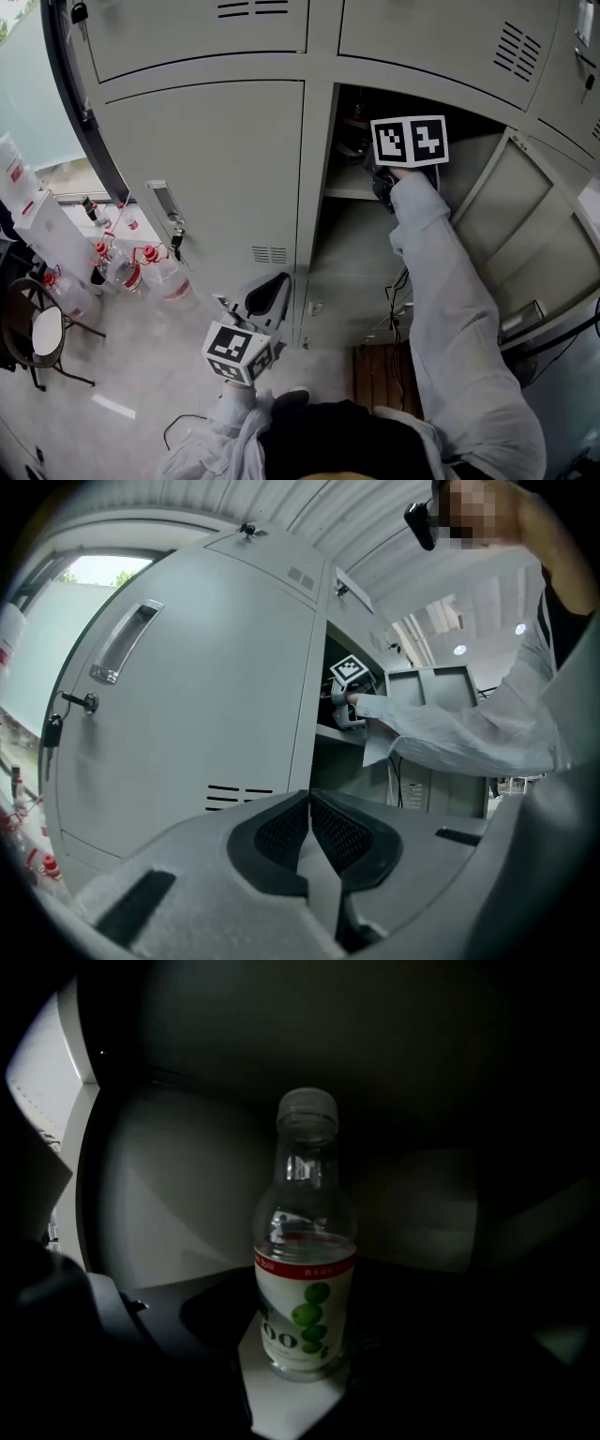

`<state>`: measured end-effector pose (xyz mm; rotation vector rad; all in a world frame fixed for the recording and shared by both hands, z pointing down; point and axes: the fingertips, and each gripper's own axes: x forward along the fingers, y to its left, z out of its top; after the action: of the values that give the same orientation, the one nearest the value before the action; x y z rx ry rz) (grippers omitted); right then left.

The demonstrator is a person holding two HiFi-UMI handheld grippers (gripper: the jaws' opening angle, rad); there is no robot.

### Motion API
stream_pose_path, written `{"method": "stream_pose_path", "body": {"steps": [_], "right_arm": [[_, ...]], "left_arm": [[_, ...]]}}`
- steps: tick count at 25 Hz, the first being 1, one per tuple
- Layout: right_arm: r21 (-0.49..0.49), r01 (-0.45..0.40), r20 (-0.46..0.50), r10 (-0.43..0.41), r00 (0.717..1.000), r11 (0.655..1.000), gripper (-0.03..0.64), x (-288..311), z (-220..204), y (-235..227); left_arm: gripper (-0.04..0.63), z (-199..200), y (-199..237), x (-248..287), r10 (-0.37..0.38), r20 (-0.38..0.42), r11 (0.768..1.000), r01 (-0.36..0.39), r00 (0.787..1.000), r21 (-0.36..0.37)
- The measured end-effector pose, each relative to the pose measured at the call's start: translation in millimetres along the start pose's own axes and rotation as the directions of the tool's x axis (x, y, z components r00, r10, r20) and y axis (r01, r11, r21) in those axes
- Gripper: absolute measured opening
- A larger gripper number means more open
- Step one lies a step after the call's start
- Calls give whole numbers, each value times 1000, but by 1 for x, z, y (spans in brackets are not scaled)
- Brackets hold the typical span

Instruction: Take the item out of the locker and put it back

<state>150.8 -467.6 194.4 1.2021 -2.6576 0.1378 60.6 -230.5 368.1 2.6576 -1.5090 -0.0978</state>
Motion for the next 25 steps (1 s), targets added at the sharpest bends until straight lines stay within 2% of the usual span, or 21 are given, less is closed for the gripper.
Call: {"method": "stream_pose_path", "body": {"steps": [16,19,22,25], "right_arm": [[0,28,45,-28,999,1000,304,13,6,5],[-21,54,52,-53,997,998,305,11,7,4],[-51,89,105,-83,991,995,373,1,13,0],[-55,86,152,-77,985,995,422,-17,15,3]], "left_arm": [[14,-11,-5,-11,22,-26,1000,-22,999,-7],[14,-12,-9,-14,15,-27,1000,-15,1000,-7],[14,-13,-12,-19,15,-32,1000,-16,999,-6],[14,-17,-14,-26,27,-42,1000,-27,999,-7]]}}
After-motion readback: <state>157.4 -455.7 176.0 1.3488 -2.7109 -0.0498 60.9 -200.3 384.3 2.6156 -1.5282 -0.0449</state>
